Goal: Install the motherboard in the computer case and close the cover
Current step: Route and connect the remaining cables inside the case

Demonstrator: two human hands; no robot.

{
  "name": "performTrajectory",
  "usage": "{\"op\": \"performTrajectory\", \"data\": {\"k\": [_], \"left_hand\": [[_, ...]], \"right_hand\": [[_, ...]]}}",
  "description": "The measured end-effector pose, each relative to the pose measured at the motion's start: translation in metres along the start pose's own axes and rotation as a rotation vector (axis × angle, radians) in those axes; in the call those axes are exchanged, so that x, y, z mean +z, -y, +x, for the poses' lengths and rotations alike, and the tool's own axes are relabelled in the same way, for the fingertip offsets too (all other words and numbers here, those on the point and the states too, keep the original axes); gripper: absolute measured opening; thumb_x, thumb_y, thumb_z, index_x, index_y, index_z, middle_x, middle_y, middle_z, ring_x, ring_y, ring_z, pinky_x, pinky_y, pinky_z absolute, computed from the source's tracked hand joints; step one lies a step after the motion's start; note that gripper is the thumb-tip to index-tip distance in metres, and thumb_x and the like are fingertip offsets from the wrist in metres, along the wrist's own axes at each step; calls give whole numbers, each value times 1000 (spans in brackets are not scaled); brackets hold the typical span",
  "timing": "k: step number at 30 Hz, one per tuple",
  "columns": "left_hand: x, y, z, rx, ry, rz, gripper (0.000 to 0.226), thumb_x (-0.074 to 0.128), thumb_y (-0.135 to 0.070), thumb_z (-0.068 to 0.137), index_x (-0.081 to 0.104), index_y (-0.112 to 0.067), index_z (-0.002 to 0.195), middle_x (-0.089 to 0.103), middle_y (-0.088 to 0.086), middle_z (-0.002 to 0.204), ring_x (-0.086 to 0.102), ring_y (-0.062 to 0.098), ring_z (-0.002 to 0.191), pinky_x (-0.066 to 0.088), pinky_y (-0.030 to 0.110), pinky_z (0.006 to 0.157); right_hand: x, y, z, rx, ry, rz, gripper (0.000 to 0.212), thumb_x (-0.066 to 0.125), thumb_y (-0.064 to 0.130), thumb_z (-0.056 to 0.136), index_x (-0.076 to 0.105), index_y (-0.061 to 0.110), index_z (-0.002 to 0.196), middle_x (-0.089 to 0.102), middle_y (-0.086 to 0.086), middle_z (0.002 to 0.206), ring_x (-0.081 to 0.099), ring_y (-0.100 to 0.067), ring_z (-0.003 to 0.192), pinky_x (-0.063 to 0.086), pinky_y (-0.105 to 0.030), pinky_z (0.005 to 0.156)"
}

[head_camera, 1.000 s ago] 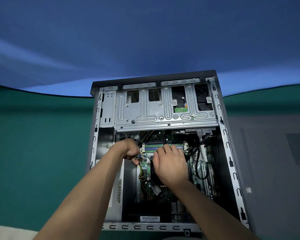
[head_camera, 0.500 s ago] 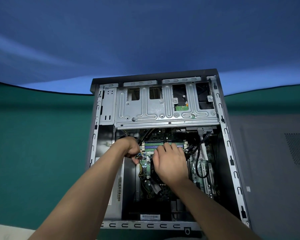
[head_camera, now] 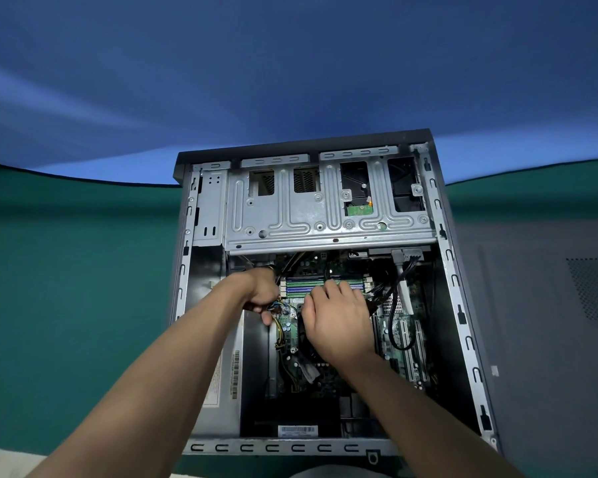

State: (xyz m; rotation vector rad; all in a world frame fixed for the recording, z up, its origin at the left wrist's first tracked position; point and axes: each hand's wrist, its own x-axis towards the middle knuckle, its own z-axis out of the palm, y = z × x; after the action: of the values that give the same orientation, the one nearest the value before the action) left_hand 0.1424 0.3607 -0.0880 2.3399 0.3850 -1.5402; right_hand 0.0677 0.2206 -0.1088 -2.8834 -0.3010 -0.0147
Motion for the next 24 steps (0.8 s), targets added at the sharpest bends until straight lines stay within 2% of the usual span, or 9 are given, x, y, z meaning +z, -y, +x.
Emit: {"op": "performTrajectory", "data": {"k": [3,6,9,12,14,16,18,21,24], "left_hand": [[1,4,3,-6,-14,6,29,36,8,85,57,0,67,62,8,58,50,13,37,31,15,33],[3,7,5,-13,-17,19,20,48,7,86,63,9,99,61,11,80,50,19,65,29,14,36],[3,10,8,-27,-36,35,14,53,8,84,60,0,75,56,5,64,46,10,44,29,14,33],[3,8,9,-46,-47,48,25,55,8,84,53,-6,63,52,1,60,40,8,45,28,13,31],[4,11,12,-54,-34,37,19,57,8,81,55,-4,68,58,3,63,47,10,49,30,14,32],[4,11,12,-56,-34,22,9,60,9,79,61,1,83,68,8,79,61,12,68,33,15,37],[6,12,14,-70,-27,26,17,58,9,80,62,10,96,72,10,89,65,13,87,33,16,37],[4,14,18,-73,-24,72,5,59,7,80,59,11,84,71,2,76,64,10,89,38,16,41],[5,15,20,-69,-16,91,18,59,6,81,60,14,97,73,-2,78,64,17,97,45,23,59]], "right_hand": [[-1,0,-1,4,5,-6,42,34,30,87,68,12,71,62,-4,70,57,-23,67,47,-31,64],[-2,0,-1,-1,10,-4,42,33,30,87,69,12,72,62,-4,71,58,-23,67,47,-30,63],[-2,0,0,-2,15,6,43,33,30,87,69,12,72,63,-4,71,58,-23,67,47,-30,64],[-2,0,-1,-7,15,9,43,33,30,88,69,11,72,62,-5,71,58,-24,67,47,-31,64],[-2,0,-1,-6,6,8,43,34,29,88,69,11,72,62,-5,70,58,-24,67,47,-32,63],[-1,0,0,-8,-6,11,43,34,29,87,69,11,71,62,-4,70,58,-24,66,47,-32,63],[-1,0,-1,-10,-19,13,42,35,29,87,69,11,70,62,-5,69,57,-24,66,47,-32,62],[0,-1,-1,-4,-30,21,40,36,28,87,68,10,70,61,-5,68,57,-25,66,47,-33,62],[1,0,-1,-9,-32,18,40,36,28,87,68,10,70,61,-5,69,57,-25,66,46,-32,63]]}}
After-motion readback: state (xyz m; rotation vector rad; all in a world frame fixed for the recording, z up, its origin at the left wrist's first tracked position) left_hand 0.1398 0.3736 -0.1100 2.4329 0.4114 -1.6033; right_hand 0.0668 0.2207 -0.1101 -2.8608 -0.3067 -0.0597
